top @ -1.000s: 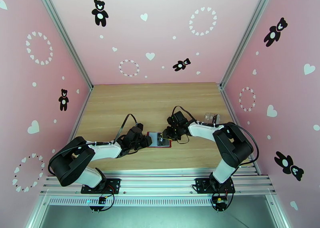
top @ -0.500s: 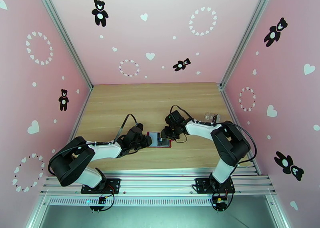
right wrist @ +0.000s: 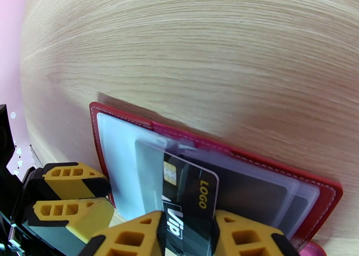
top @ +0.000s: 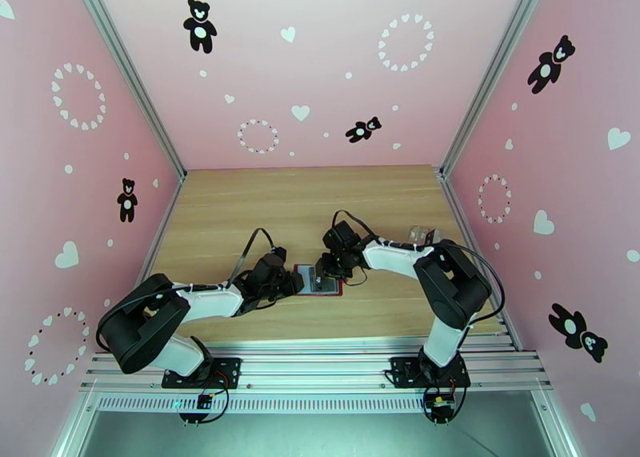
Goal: Put the credit cards into the card holder
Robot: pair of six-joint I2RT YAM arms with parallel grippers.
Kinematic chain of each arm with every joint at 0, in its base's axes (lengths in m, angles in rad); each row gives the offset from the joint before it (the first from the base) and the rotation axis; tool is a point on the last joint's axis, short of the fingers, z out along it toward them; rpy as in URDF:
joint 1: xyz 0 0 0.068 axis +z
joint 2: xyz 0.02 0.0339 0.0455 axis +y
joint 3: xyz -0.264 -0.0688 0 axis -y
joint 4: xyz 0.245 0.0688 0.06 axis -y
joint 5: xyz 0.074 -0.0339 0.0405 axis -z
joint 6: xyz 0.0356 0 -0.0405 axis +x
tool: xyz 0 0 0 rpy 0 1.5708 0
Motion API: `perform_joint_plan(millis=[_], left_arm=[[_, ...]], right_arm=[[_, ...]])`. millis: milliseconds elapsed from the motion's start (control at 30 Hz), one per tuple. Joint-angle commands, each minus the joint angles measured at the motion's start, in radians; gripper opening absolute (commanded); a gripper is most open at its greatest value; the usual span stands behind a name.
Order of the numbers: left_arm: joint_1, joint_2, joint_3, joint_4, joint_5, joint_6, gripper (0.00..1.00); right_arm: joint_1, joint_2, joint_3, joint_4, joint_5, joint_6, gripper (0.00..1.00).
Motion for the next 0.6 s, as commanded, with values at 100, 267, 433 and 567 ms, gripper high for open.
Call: perform_joint_plan(millis=[100, 267, 433, 567], left_arm=[[-0.004, 0.011, 0.002, -0.046, 0.007, 0.009, 0.31], [-0.005, 0.004, 0.001, -0.051, 0.005, 0.013, 0.31], [-0.004, 0.003, 0.003, -0.054, 0.005, 0.012, 0.31], [-0.006, -0.001, 0.002, -0.056, 0.006, 0.013, 0.31]], right_arm=[[0.021, 0.005, 0.028, -0.126, 0.116, -0.031, 0.35], [0.026, -0.008, 0.026, -0.142, 0.119, -0.037, 0.36], [0.04, -0.007, 0.02, -0.141, 0.126, -0.031, 0.37], [0.048, -0.009, 0.016, -0.142, 0.138, -0.028, 0.37]])
